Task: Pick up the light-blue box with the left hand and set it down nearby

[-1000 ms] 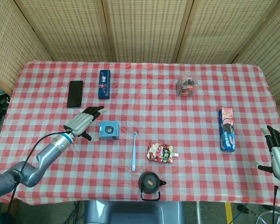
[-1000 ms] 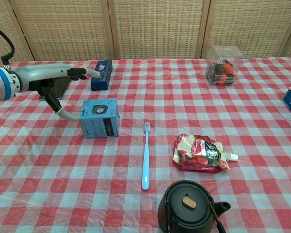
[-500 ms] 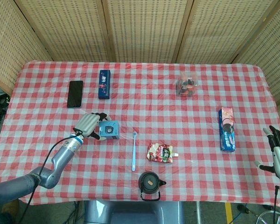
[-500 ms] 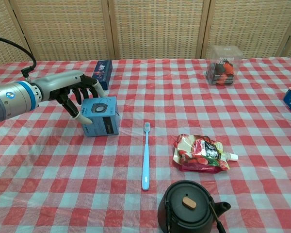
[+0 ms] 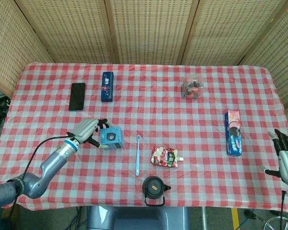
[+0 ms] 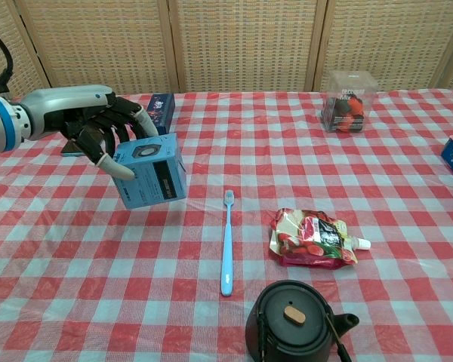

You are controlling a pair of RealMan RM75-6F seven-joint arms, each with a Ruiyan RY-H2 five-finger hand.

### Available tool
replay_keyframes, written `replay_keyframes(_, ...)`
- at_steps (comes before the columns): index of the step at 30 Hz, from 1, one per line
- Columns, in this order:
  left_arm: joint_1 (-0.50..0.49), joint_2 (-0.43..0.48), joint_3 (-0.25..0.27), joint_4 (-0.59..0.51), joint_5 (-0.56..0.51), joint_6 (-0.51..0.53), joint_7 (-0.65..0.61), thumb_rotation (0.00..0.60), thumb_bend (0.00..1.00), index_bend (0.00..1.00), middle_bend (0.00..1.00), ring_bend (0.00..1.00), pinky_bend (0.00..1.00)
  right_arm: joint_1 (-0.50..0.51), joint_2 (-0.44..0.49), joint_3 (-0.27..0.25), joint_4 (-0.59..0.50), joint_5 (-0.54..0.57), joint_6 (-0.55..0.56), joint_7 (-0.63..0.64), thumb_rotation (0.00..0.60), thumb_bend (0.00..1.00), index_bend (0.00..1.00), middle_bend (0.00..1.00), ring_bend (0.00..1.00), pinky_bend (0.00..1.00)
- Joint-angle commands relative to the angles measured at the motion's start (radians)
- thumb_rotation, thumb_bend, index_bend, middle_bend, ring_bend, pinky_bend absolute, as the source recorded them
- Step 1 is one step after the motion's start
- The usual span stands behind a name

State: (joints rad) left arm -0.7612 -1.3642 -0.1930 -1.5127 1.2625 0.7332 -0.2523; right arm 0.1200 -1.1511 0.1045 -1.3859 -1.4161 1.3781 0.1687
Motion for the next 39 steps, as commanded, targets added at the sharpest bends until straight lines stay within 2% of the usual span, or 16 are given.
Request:
replay_keyframes(1, -0.046, 0.157, -0.016, -0.103, 0.077, -0.21, -0.285, 0.6, 0.05, 0.59, 0.48, 0.49, 0.46, 0.003, -0.002, -0.001, -0.002, 0.0, -0.004, -0.008, 0.6, 0.0, 0.0, 0.0, 0.0, 0.0)
replay_keyframes(4, -0.091, 0.182, -0.002, -0.068, 0.124, -0.313, -0.366, 0.6, 0.05, 0.58, 0.48, 0.49, 0.46, 0.005, -0.004, -0.001, -0.003, 0.001, -0.007, -0.014, 0.6, 0.0, 0.0, 0.0, 0.0, 0.0)
replay_keyframes(9, -0.156, 0.149, 0.018, 0.002, 0.14, -0.441, -0.419, 0.6, 0.06, 0.57, 0.48, 0.49, 0.46, 0.006, -0.006, -0.001, 0.001, 0.007, -0.013, -0.015, 0.6, 0.0, 0.0, 0.0, 0.0, 0.0)
replay_keyframes(16, -0.209, 0.076, 0.03, 0.085, 0.14, -0.498, -0.413, 0.6, 0.06, 0.55, 0.46, 0.48, 0.46, 0.008, -0.008, -0.001, 0.005, 0.01, -0.018, -0.011, 0.6, 0.0, 0.0, 0.0, 0.0, 0.0)
replay_keyframes(18, -0.217, 0.059, 0.032, 0.103, 0.134, -0.504, -0.404, 0.6, 0.06, 0.48, 0.38, 0.44, 0.46, 0.009, -0.009, -0.002, 0.006, 0.009, -0.021, -0.012, 0.6, 0.0, 0.0, 0.0, 0.0, 0.0)
replay_keyframes(20, -0.222, 0.04, 0.034, 0.119, 0.122, -0.497, -0.391, 0.6, 0.03, 0.28, 0.19, 0.27, 0.37, 0.01, -0.01, -0.003, 0.006, 0.007, -0.022, -0.012, 0.6, 0.0, 0.0, 0.0, 0.0, 0.0)
replay_keyframes(21, -0.219, 0.031, 0.033, 0.127, 0.116, -0.483, -0.384, 0.6, 0.02, 0.15, 0.09, 0.15, 0.27, 0.01, -0.01, -0.003, 0.007, 0.007, -0.022, -0.011, 0.6, 0.0, 0.0, 0.0, 0.0, 0.0)
replay_keyframes(23, -0.209, 0.012, 0.031, 0.145, 0.109, -0.439, -0.363, 0.6, 0.0, 0.01, 0.0, 0.02, 0.1, 0.011, -0.01, -0.003, 0.008, 0.007, -0.022, -0.009, 0.6, 0.0, 0.0, 0.0, 0.0, 0.0)
replay_keyframes(25, -0.2, -0.001, 0.027, 0.158, 0.102, -0.404, -0.347, 0.6, 0.0, 0.0, 0.0, 0.0, 0.02, 0.011, -0.01, -0.003, 0.009, 0.008, -0.023, -0.007, 0.6, 0.0, 0.0, 0.0, 0.0, 0.0)
replay_keyframes(27, -0.181, -0.025, 0.01, 0.178, 0.08, -0.326, -0.321, 0.6, 0.0, 0.0, 0.0, 0.0, 0.0, 0.01, -0.01, -0.003, 0.01, 0.009, -0.024, -0.004, 0.6, 0.0, 0.0, 0.0, 0.0, 0.0)
replay_keyframes(28, -0.158, -0.043, -0.016, 0.19, 0.062, -0.231, -0.291, 0.6, 0.0, 0.0, 0.0, 0.0, 0.0, 0.01, -0.01, -0.003, 0.011, 0.007, -0.023, -0.002, 0.6, 0.0, 0.0, 0.0, 0.0, 0.0)
replay_keyframes(31, -0.114, -0.061, -0.041, 0.17, 0.035, -0.086, -0.23, 0.6, 0.0, 0.0, 0.0, 0.0, 0.0, 0.009, -0.008, -0.004, 0.01, 0.003, -0.018, 0.002, 0.6, 0.0, 0.0, 0.0, 0.0, 0.0)
replay_keyframes(39, -0.05, 0.01, -0.056, 0.082, 0.028, 0.058, -0.171, 0.6, 0.0, 0.0, 0.0, 0.0, 0.0, 0.004, -0.002, -0.007, -0.001, -0.011, -0.001, 0.006, 0.6, 0.0, 0.0, 0.0, 0.0, 0.0)
